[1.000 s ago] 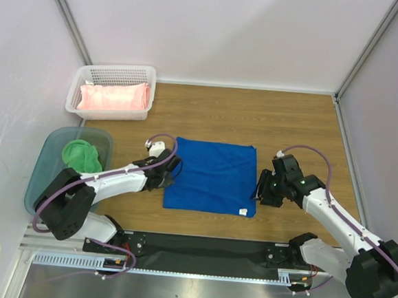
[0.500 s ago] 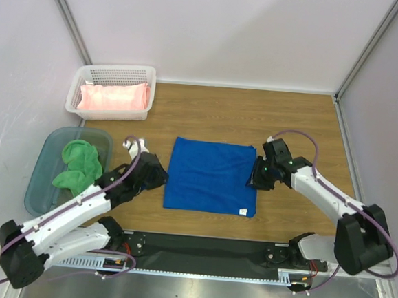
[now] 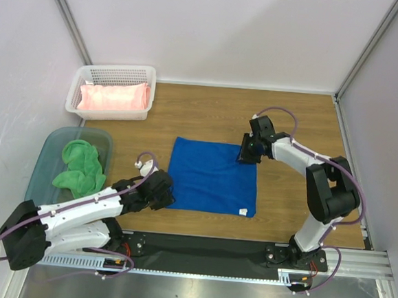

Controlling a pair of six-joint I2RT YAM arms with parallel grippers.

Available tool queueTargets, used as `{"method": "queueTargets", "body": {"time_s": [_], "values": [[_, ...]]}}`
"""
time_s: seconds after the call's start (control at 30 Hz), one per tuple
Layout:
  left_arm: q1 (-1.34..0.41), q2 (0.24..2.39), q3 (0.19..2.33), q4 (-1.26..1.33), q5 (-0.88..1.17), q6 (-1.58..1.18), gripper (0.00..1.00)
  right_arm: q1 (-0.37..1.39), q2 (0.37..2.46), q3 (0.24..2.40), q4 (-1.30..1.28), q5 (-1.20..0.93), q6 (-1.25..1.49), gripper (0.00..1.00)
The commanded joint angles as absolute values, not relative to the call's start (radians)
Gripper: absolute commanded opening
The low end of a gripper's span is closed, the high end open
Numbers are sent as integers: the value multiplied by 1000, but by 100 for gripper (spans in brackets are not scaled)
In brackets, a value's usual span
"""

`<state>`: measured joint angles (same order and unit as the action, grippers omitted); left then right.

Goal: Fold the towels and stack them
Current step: Fold the towel

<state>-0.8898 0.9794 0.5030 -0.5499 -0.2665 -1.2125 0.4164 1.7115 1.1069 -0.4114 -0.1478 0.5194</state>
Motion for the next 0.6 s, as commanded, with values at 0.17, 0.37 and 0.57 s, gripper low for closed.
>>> {"method": "queueTargets", "body": {"time_s": [0.17,0.37,0.57], "values": [[-902,1032,453,-489,-287,-1301,33,387,1810,1132,-330,-160,474,23],[-902,1100,454,-560,-268,-1322,29,328,1825,1094,-307,-156,479,20],[-881,1111,465,-614,-291,-1313,30,301,1778,1032,-304,-144,483,20]]}}
